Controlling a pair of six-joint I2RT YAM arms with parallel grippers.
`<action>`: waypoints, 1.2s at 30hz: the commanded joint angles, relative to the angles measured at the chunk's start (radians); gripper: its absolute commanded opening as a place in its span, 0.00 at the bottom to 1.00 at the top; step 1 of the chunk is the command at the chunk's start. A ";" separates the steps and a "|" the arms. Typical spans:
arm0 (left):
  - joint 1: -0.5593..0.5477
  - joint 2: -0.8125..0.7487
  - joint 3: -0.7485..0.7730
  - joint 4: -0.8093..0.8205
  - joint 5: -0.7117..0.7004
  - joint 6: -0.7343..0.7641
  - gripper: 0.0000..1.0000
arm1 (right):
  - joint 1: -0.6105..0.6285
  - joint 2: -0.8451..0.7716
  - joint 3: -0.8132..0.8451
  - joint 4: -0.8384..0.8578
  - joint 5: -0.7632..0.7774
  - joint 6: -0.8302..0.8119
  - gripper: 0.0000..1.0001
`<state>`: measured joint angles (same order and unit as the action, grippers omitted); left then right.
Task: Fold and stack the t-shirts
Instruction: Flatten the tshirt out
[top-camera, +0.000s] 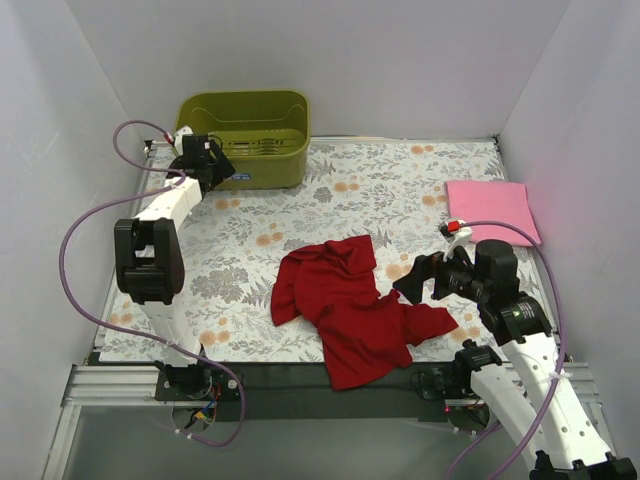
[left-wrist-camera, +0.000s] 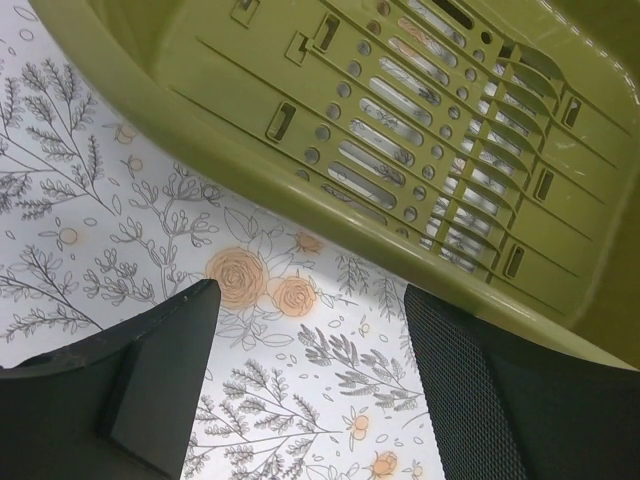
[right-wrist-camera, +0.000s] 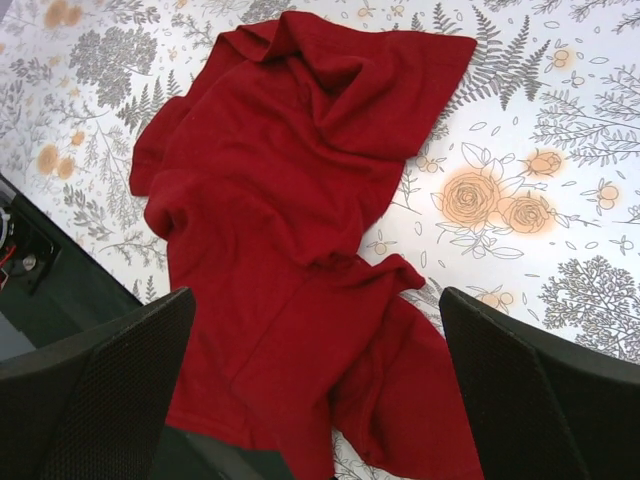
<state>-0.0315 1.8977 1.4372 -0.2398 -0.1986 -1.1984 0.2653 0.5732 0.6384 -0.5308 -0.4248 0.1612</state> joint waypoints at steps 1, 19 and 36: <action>0.012 0.015 0.075 0.019 -0.030 0.020 0.70 | 0.006 0.008 -0.011 0.011 -0.060 0.000 0.98; -0.149 -0.587 -0.409 -0.301 0.271 -0.066 0.81 | 0.029 0.431 -0.014 0.231 -0.026 0.081 0.67; -0.424 -0.591 -0.722 -0.317 0.332 -0.173 0.78 | 0.114 0.964 0.167 0.494 0.084 0.109 0.57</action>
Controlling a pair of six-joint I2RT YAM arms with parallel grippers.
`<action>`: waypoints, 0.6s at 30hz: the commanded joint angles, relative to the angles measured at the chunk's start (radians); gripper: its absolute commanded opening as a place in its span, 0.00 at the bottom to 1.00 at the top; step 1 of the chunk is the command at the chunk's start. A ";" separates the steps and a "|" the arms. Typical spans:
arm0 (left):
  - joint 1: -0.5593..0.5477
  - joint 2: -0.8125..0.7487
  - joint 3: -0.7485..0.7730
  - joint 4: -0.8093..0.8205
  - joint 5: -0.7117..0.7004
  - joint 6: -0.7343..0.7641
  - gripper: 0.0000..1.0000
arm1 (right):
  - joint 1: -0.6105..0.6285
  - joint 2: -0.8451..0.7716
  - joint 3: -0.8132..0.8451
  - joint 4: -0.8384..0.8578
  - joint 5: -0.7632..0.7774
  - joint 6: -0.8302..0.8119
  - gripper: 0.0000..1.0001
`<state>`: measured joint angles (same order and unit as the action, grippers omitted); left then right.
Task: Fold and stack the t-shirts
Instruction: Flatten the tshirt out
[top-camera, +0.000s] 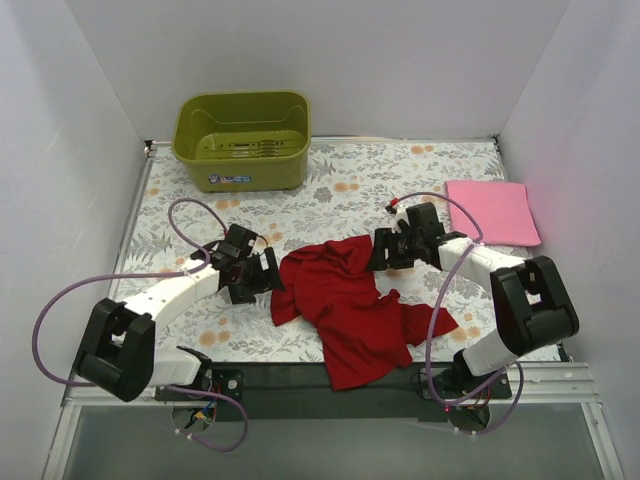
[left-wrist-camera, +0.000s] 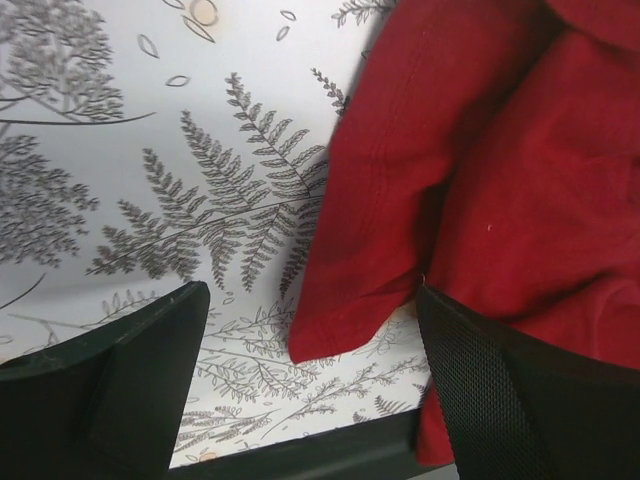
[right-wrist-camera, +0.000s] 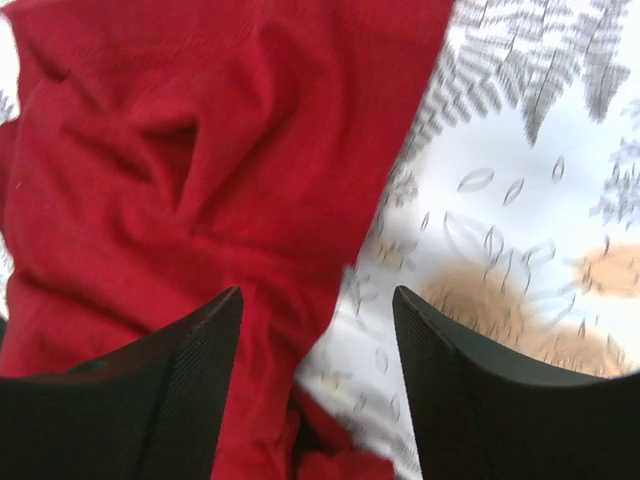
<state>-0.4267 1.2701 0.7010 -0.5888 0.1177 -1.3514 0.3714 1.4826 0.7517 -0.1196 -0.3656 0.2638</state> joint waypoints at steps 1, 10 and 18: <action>-0.041 0.050 0.008 0.035 0.016 -0.020 0.77 | 0.008 0.068 0.067 0.087 0.025 0.006 0.56; -0.110 0.149 -0.014 0.075 0.010 -0.043 0.46 | 0.012 0.202 0.139 0.107 -0.002 -0.009 0.35; -0.124 0.010 0.063 -0.023 -0.059 -0.038 0.00 | 0.029 0.222 0.390 0.009 0.049 -0.074 0.01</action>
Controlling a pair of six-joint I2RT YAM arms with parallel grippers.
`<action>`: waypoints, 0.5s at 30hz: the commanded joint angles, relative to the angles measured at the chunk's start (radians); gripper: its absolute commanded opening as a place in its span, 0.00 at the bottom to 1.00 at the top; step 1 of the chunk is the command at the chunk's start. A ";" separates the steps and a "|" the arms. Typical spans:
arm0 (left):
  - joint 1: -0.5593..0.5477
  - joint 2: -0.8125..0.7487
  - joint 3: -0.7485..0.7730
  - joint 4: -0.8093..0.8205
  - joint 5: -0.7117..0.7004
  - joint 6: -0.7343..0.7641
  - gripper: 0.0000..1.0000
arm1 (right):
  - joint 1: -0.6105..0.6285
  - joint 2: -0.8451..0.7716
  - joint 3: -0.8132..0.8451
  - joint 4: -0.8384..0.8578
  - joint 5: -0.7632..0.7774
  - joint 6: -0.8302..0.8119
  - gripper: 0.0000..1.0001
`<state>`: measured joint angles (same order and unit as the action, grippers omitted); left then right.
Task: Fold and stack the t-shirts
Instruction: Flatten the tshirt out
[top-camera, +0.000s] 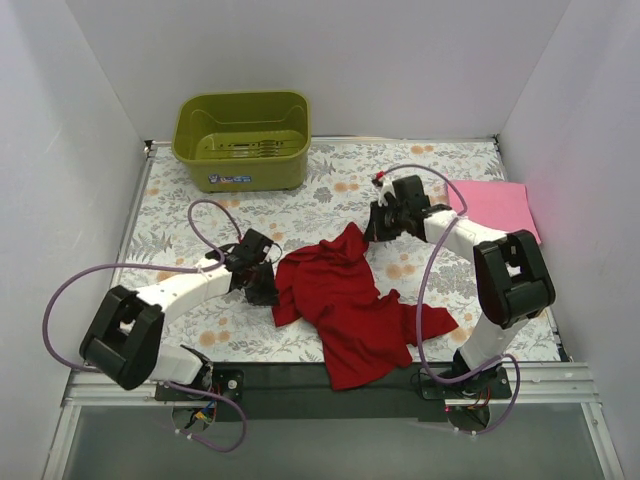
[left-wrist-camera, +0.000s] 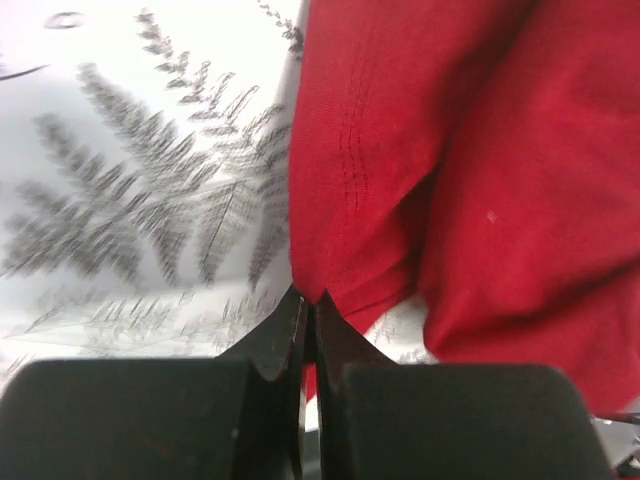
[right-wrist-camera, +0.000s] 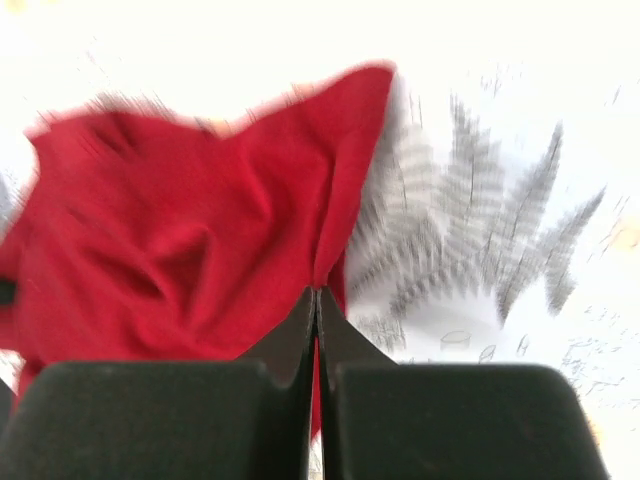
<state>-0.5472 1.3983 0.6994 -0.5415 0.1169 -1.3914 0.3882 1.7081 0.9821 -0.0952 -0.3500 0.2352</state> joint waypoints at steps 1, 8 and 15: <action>-0.003 -0.146 0.089 -0.140 -0.104 0.003 0.00 | 0.015 0.001 0.203 -0.026 0.061 -0.051 0.01; -0.002 -0.353 0.209 -0.368 -0.195 -0.021 0.00 | 0.073 0.174 0.625 -0.176 0.123 -0.097 0.08; 0.000 -0.435 0.224 -0.456 -0.319 -0.025 0.00 | 0.121 0.066 0.540 -0.317 0.203 -0.140 0.58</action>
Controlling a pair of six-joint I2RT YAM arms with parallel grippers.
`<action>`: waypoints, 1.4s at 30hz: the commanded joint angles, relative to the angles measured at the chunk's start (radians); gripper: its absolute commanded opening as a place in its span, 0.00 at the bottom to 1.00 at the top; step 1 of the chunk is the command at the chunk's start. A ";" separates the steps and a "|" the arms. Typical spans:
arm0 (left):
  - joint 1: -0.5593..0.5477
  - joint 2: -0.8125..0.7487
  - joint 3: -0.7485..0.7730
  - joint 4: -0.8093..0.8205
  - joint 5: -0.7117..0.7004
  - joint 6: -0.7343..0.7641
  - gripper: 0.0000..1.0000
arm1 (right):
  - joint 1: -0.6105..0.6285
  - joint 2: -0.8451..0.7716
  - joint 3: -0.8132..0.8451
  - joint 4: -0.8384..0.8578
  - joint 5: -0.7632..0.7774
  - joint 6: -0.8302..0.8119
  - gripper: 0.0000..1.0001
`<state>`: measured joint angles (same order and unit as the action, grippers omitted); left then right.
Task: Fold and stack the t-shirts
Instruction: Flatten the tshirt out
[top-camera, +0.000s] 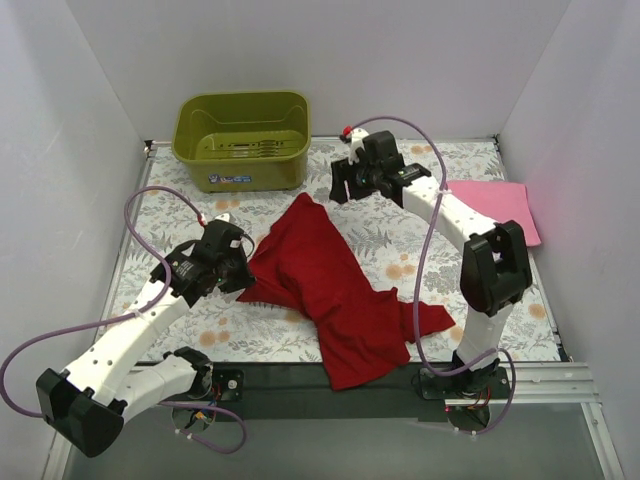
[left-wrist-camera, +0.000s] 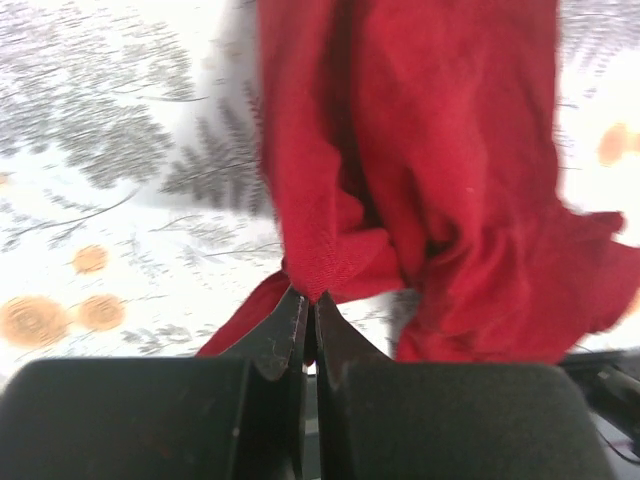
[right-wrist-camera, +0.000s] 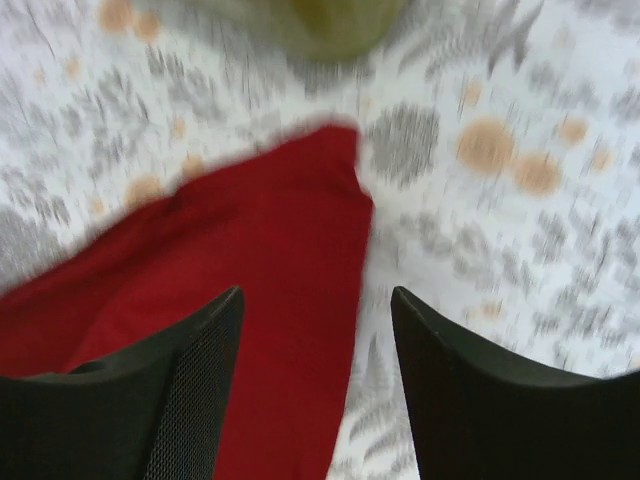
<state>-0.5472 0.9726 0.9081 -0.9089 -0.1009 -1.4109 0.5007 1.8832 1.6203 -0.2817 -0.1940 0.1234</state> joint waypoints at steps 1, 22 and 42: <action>0.000 -0.005 0.015 -0.093 -0.111 -0.005 0.00 | 0.009 -0.151 -0.153 -0.139 0.065 -0.028 0.59; 0.004 0.017 0.025 -0.012 -0.115 -0.043 0.00 | 0.009 -0.792 -1.034 -0.291 -0.128 0.151 0.43; 0.069 -0.011 -0.001 -0.001 -0.134 -0.025 0.00 | -0.106 -0.263 0.071 -0.428 0.847 -0.119 0.50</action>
<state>-0.4854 0.9890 0.9081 -0.9195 -0.2253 -1.4384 0.4271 1.5181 1.5379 -0.7021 0.3832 0.0620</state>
